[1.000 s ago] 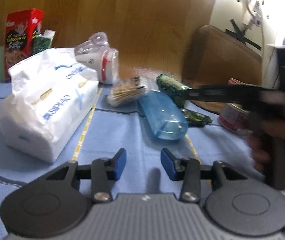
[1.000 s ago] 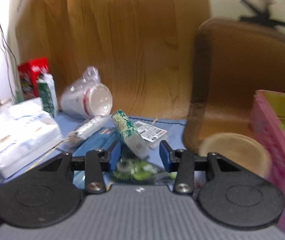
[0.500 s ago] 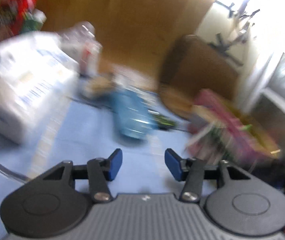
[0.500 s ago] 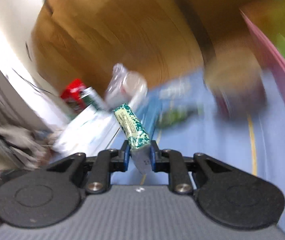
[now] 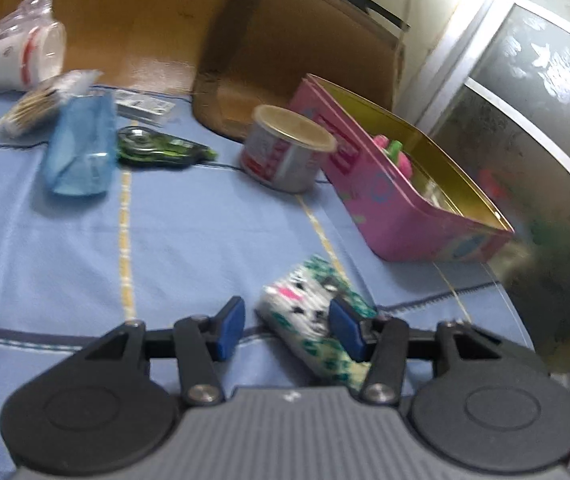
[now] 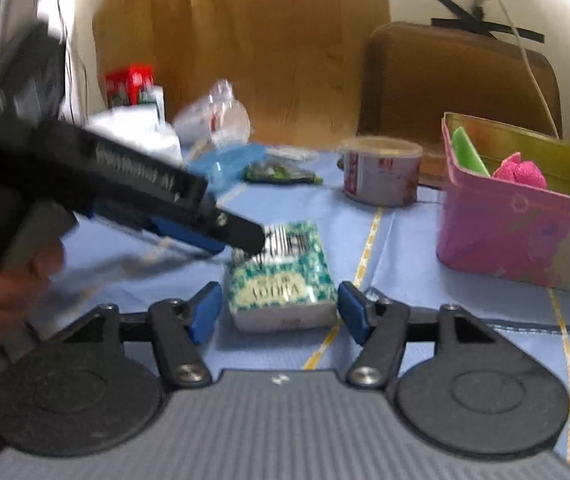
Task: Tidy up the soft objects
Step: 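Set the tissue pack on the table with the right tool while the left tool grasps it, then carry the tissue pack into the tin and open the left tool, then grasp the green correction-tape roller with the right tool, then set the tape roller down on the table and open the right tool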
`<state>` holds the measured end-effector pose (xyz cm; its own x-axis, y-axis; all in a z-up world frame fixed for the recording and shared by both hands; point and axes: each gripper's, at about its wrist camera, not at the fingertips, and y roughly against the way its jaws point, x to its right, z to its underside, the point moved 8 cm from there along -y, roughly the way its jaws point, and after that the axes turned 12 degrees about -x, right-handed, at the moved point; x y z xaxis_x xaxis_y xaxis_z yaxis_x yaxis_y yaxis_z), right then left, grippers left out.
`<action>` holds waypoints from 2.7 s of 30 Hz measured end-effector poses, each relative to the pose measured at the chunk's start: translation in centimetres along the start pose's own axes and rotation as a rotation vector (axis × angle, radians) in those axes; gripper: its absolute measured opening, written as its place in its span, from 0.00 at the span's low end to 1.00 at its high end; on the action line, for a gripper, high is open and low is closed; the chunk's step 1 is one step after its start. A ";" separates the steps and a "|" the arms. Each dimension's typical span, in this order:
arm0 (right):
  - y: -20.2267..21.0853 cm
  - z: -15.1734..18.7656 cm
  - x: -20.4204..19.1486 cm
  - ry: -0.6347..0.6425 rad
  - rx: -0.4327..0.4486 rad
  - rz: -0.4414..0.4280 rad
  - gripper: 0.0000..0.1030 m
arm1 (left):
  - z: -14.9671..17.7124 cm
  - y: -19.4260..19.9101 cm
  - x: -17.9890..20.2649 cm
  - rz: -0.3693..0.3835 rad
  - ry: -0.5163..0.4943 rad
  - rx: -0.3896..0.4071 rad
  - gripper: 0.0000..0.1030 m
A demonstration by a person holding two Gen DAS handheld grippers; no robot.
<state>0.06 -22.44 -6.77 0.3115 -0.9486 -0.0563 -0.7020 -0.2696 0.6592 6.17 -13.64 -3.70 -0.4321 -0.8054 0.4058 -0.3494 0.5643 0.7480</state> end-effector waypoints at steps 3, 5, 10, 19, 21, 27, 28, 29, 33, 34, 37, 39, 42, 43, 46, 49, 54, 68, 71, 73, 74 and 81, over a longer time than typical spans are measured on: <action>0.6 0.0 0.6 -0.022 0.027 -0.009 0.54 | 0.0 -0.3 1.6 0.013 -0.022 -0.016 0.36; 1.3 -0.4 0.9 -0.036 0.076 0.017 0.51 | -1.2 0.2 3.7 0.024 -0.082 0.018 0.35; 5.0 -2.5 4.3 -0.056 0.258 0.155 0.51 | -5.7 0.3 9.3 0.078 -0.216 0.078 0.36; 2.5 -6.3 15.9 -0.253 0.239 0.369 0.55 | -9.4 -4.0 12.8 -0.055 -0.258 0.140 0.53; 1.6 -6.6 17.7 -0.265 0.223 0.439 0.58 | -8.9 -3.9 12.5 -0.067 -0.265 0.154 0.56; 3.7 -5.2 19.2 -0.365 0.283 0.476 0.68 | -6.7 -0.3 8.1 -0.114 -0.233 0.200 0.63; 4.2 -5.1 18.7 -0.372 0.313 0.460 0.68 | -6.2 0.3 6.8 -0.127 -0.213 0.201 0.63; 4.8 -5.1 17.9 -0.368 0.338 0.448 0.68 | -5.4 1.0 4.9 -0.143 -0.187 0.200 0.63; 5.7 -5.5 13.5 -0.286 0.394 0.354 0.67 | -3.1 3.6 -2.0 -0.259 -0.094 0.208 0.63; 5.3 -5.8 12.0 -0.254 0.387 0.300 0.64 | -2.6 4.2 -3.7 -0.293 -0.071 0.215 0.63; 2.8 -7.2 7.3 -0.164 0.312 0.101 0.52 | -1.7 5.9 -8.4 -0.390 0.011 0.241 0.63; 0.4 -8.4 4.9 -0.147 0.242 -0.014 0.45 | -1.2 6.3 -10.5 -0.397 0.068 0.249 0.63; -4.5 -10.7 1.7 -0.073 0.130 -0.102 0.45 | -1.2 6.5 -12.3 -0.351 0.140 0.267 0.59; -6.3 -11.5 1.0 -0.045 0.097 -0.093 0.45 | -1.1 6.7 -12.6 -0.346 0.148 0.287 0.60; -11.4 -13.9 -0.4 0.061 0.013 -0.050 0.48 | -1.2 6.7 -12.5 -0.330 0.144 0.298 0.59; -14.9 -15.0 -1.9 0.177 -0.065 -0.044 0.66 | -1.3 6.6 -11.9 -0.337 0.110 0.317 0.59; -15.7 -15.6 -1.8 0.191 -0.140 -0.082 0.67 | -0.9 6.7 -11.3 -0.334 0.088 0.329 0.60; -1.9 -3.4 -3.5 0.129 -0.050 -0.119 0.77 | -1.0 6.6 -12.0 -0.305 0.110 0.322 0.61; -0.5 -1.6 -3.4 0.176 -0.011 -0.098 0.92 | -1.0 6.6 -12.1 -0.313 0.117 0.317 0.61; -0.9 -0.8 -2.9 0.206 -0.036 -0.049 0.92 | -1.0 6.6 -12.1 -0.317 0.117 0.311 0.61; -0.8 -0.8 -2.6 0.191 -0.025 -0.051 0.93 | -0.9 6.6 -12.1 -0.324 0.116 0.311 0.61; 0.1 -0.2 -0.2 0.042 -0.014 -0.061 0.35 | -0.6 6.2 -11.0 -0.359 0.058 0.281 0.61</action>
<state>0.08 -22.26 -6.56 0.3800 -0.9227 -0.0654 -0.6718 -0.3239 0.6661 9.24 -1.34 -3.25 -0.1978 -0.9633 0.1816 -0.6836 0.2684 0.6787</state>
